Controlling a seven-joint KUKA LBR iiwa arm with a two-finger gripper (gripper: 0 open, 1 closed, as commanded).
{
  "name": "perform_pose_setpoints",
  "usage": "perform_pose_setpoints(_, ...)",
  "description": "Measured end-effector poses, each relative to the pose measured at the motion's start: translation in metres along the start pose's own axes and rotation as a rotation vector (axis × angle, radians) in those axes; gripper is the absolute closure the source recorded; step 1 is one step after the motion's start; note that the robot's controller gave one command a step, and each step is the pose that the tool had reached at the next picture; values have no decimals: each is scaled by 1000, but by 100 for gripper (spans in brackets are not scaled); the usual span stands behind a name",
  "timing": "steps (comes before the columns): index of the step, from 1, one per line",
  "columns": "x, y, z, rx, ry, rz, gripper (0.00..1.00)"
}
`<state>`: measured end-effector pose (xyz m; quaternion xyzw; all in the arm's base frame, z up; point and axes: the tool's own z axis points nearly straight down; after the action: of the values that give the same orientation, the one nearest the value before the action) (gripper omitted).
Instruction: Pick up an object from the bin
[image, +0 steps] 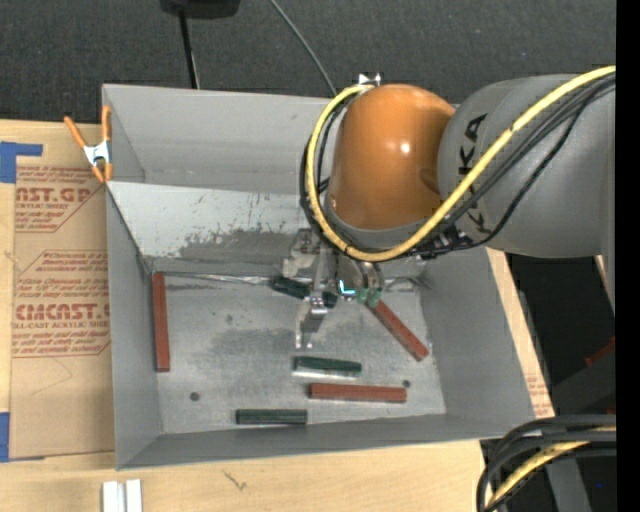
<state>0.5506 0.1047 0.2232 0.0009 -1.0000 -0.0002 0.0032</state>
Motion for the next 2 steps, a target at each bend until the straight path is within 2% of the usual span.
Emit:
perform_pose_setpoints(1,-2,-1,-5,-1,-8,1,0)
perform_pose_setpoints(2,11,-14,40,0,-13,-68,0)
